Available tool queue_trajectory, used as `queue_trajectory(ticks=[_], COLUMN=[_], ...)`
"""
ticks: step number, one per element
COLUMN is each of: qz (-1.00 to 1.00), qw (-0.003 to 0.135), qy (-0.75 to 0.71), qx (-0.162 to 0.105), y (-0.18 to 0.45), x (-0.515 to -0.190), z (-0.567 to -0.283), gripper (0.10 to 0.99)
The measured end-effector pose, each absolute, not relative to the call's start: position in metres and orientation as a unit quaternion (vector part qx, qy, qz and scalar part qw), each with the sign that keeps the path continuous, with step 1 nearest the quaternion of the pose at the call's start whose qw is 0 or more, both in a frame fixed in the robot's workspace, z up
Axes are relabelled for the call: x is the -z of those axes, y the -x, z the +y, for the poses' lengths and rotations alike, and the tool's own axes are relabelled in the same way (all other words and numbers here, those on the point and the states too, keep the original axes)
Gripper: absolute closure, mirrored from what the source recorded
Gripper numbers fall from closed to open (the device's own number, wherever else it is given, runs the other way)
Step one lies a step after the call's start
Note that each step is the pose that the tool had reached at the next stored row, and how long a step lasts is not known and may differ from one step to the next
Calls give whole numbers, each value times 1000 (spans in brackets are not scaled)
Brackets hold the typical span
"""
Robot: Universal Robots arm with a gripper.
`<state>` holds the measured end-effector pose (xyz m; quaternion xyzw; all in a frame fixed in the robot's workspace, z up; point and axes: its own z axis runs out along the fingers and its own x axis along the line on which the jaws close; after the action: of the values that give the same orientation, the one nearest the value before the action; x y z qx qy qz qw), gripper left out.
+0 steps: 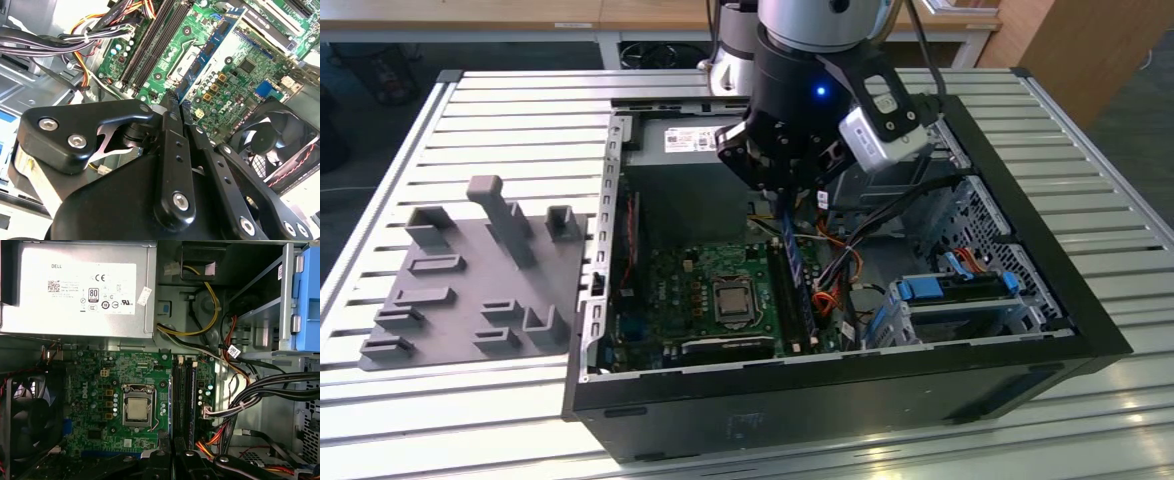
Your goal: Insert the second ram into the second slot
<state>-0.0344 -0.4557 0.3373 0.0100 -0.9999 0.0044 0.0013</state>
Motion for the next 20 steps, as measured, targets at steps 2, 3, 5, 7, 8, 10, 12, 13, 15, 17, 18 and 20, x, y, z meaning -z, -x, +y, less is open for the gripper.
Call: queue_trajectory(ticks=[2, 3, 5, 7, 8, 10, 12, 13, 15, 17, 18, 20], qz=[-1000, -1000, -1000, -1000, -1000, -1000, -1000, -1000, -1000, -1000, -1000, -1000], qw=[1, 1, 1, 1, 1, 1, 1, 1, 1, 1, 1, 1], qy=[-10, -10, -10, -10, -10, -10, -10, -10, -10, -10, -10, -10], qx=[-4, -4, -4, -4, -4, -4, -4, -4, -4, -4, -4, -4], y=[34, 34, 34, 34, 34, 34, 34, 34, 34, 34, 34, 34], x=[-336, -336, -335, -334, -334, -333, -332, -332, -331, -330, -330, -328], z=[-456, -456, -456, -456, -456, -456, -456, -456, -456, -456, -456, -456], gripper=[949, 949, 949, 949, 949, 949, 949, 949, 949, 949, 949, 949])
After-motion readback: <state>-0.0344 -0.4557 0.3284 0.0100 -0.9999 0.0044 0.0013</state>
